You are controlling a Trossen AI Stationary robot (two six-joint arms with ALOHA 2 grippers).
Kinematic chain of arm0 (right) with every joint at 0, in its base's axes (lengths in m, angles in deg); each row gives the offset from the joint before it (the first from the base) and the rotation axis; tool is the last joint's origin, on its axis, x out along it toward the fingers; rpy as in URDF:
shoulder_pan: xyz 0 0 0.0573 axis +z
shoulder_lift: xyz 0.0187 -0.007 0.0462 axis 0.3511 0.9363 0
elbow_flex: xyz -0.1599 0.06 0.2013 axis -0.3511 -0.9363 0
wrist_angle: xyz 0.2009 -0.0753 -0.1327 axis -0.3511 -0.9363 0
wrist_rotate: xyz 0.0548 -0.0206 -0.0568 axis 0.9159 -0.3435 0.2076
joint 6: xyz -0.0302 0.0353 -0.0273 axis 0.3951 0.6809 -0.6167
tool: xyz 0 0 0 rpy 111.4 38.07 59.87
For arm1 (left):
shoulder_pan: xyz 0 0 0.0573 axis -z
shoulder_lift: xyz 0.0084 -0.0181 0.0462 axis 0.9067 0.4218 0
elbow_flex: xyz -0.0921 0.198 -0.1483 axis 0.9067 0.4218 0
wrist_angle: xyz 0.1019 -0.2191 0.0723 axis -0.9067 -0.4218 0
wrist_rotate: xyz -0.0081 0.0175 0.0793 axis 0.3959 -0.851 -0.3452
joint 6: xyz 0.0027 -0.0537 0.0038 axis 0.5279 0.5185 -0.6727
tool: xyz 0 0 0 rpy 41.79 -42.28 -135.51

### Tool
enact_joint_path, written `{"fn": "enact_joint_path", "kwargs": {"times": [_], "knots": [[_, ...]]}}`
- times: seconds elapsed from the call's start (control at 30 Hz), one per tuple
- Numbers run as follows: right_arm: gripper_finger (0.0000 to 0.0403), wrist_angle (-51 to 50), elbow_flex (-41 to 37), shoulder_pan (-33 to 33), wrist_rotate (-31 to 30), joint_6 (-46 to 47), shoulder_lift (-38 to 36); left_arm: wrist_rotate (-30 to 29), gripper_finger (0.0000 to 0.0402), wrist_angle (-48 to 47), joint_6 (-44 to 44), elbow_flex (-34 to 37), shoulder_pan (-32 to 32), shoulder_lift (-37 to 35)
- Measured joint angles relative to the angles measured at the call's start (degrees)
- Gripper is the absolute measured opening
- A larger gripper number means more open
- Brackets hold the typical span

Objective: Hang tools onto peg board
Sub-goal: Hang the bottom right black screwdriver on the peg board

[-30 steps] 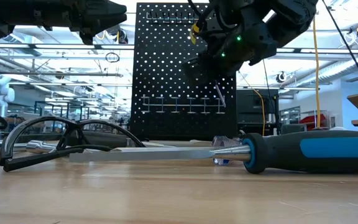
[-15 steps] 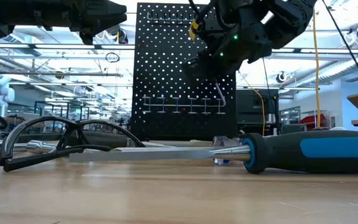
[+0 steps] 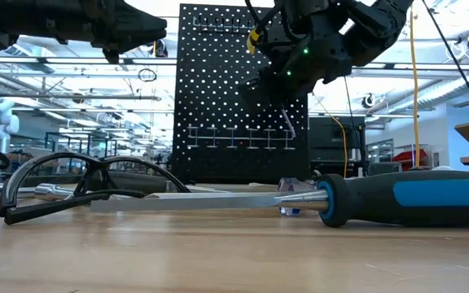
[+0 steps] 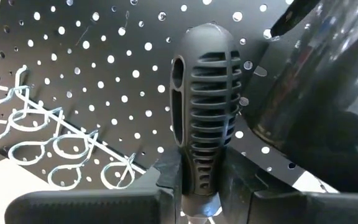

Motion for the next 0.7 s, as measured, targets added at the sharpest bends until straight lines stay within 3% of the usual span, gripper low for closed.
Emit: {"fn": "enact_joint_path", "kwargs": {"times": [0.1, 0.3, 0.43, 0.57, 0.7], "knots": [[0.0056, -0.16, 0.00, 0.51, 2.77, -0.98, 0.00, -0.11, 0.0107, -0.16, 0.00, 0.00, 0.00, 0.00], [0.0056, -0.74, 0.00, 4.15, 13.91, -3.21, 0.00, -0.15, 0.0107, -0.82, 0.02, 0.00, -0.01, -0.01], [0.0056, -6.25, -0.02, 6.75, 21.79, -2.61, -0.54, -0.15, 0.0107, -0.92, 0.02, 0.00, 0.00, -0.02], [0.0056, -17.08, -0.02, 8.08, 31.09, 5.04, -2.48, -0.15, 0.0107, -1.65, 0.04, 0.00, -0.02, 0.00], [0.0056, -24.12, -2.65, 10.72, 31.19, 15.51, -4.83, -0.15, 0.0107, -1.87, 0.42, 0.00, 0.00, -0.01]]}}
